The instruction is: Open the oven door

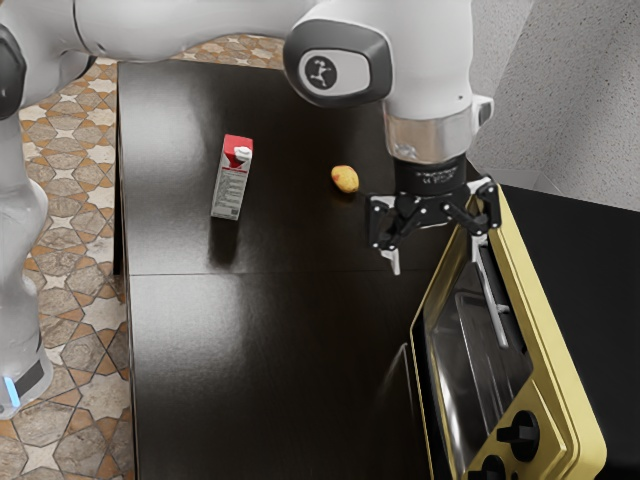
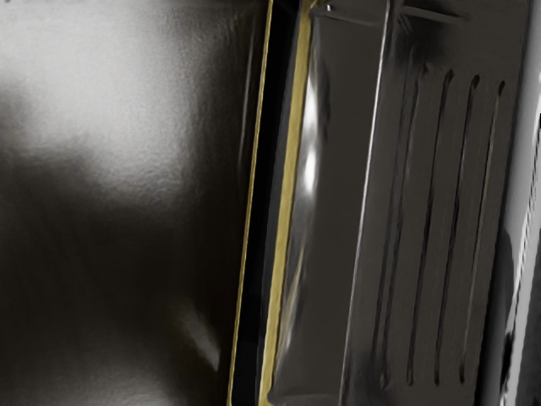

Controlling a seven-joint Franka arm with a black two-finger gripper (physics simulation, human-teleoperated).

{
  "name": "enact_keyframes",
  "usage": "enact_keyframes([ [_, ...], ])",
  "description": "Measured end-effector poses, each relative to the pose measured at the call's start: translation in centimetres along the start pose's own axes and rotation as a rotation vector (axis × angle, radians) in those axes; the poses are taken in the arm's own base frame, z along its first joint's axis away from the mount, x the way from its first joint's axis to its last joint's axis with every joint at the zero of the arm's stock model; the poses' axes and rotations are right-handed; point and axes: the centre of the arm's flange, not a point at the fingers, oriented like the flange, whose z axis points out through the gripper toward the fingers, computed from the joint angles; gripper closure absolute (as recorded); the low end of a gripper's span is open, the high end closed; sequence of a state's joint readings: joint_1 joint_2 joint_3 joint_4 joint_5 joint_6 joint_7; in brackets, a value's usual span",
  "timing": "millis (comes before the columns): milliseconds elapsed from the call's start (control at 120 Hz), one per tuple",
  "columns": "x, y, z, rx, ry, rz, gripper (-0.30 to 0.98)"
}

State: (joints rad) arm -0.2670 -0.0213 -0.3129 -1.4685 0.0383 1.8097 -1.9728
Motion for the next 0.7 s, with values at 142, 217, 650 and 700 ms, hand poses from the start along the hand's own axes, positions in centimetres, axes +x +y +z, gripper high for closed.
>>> enact_keyframes([
  [142,0.1,0.5,0.4,-0.004,-0.002,0.007,0.00],
  [217,0.2,0.7,0.5,-0.006,-0.004,0.012,0.00],
  [650,1.9,2.6,1.8,-0.003,-0.004,0.021,0.00],
  [700,2.2,2.7,1.9,-0.003,-0.002,0.019,0.00],
])
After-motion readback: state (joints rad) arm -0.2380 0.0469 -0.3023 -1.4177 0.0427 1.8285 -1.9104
